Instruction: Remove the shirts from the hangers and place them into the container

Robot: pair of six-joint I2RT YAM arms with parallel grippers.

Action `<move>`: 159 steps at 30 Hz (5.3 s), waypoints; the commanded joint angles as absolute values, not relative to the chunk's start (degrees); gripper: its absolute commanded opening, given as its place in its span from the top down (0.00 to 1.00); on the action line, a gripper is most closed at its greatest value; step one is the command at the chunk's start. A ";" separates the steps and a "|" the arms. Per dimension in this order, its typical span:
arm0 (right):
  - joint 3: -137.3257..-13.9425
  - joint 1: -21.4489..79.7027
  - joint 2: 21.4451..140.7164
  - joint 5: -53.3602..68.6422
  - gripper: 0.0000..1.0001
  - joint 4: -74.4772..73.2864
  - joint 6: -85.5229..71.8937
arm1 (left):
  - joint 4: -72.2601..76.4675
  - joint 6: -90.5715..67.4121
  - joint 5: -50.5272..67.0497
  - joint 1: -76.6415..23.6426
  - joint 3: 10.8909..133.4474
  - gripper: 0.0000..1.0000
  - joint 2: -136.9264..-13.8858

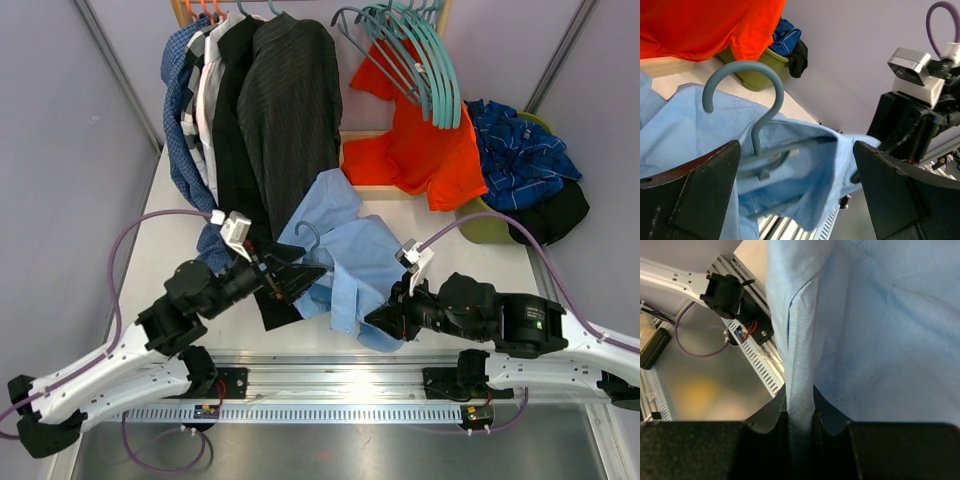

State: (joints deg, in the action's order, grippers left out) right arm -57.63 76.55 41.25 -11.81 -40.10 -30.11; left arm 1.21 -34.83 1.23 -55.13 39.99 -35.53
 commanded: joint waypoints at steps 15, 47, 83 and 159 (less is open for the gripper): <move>-56.95 78.22 37.71 -8.70 1.00 -32.17 -32.87 | 11.08 -37.08 -16.26 -61.96 41.04 1.00 -47.37; -54.05 78.14 32.18 -14.22 1.00 -41.11 -36.56 | -4.04 -8.71 -26.45 -51.95 78.15 1.00 -58.11; -53.53 77.96 40.74 -50.11 1.00 -46.16 -42.01 | -9.34 -33.21 -20.08 -51.86 41.13 1.00 -20.82; -64.34 77.96 38.57 -32.89 0.21 -46.69 -26.64 | -30.41 -27.61 -11.01 -51.94 55.73 1.00 -33.21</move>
State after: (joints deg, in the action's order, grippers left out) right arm -64.71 78.13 34.85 -39.31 -49.36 -35.31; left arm -28.21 -33.54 -17.54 -51.90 56.01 -31.59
